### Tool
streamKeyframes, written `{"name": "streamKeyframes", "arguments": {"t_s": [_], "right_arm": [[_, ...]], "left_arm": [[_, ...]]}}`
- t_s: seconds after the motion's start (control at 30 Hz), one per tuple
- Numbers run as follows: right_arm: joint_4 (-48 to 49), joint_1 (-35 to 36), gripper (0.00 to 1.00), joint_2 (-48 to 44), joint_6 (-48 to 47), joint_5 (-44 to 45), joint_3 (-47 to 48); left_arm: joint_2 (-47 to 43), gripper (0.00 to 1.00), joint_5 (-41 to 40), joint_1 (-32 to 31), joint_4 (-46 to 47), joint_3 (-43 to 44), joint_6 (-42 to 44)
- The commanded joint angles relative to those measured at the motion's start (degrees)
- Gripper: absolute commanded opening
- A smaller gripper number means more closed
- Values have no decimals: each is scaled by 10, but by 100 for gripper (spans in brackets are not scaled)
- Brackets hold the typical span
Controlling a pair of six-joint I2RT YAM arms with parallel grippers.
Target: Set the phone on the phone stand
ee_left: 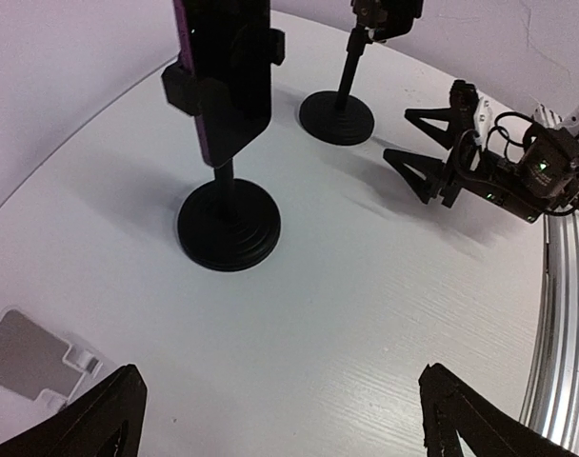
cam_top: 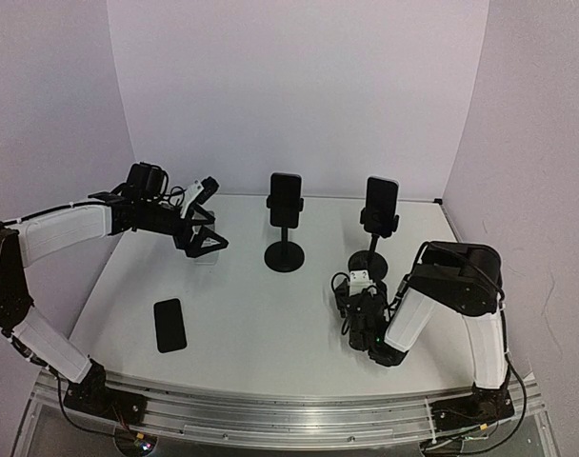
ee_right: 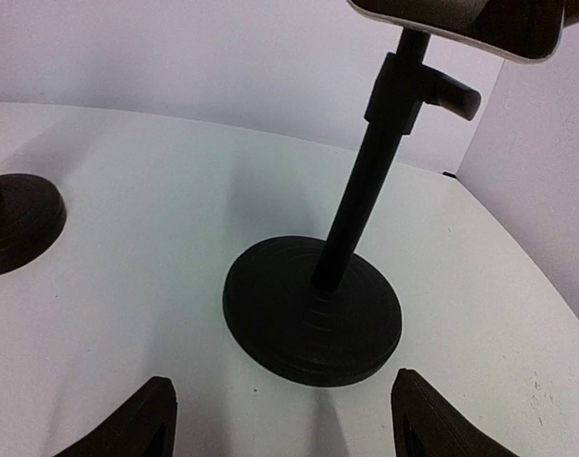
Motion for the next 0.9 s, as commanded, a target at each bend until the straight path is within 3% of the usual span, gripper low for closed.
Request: {"name": "streamKeyframes", "arguments": {"t_s": [0.0, 0.1, 0.17, 0.37, 0.57, 0.7, 0.87], "right_arm": [[266, 18, 80, -54, -14, -17, -11], [239, 33, 85, -83, -19, -41, -14], [192, 46, 94, -110, -5, -60, -13], [-86, 85, 98, -190, 91, -102, 34], [-449, 103, 98, -219, 241, -158, 161], [-511, 118, 98, -212, 257, -167, 188], [-525, 127, 98, -241, 287, -155, 161]], "left_arm": [[-31, 99, -81, 15, -88, -1, 23], [-30, 99, -181, 15, -178, -7, -13], [-34, 99, -215, 15, -230, -20, -26], [-80, 100, -244, 15, -335, -57, -34], [-83, 100, -436, 15, -348, 14, -178], [-80, 100, -377, 16, -361, 72, -384], [-97, 100, -337, 15, -372, -12, -559]]}}
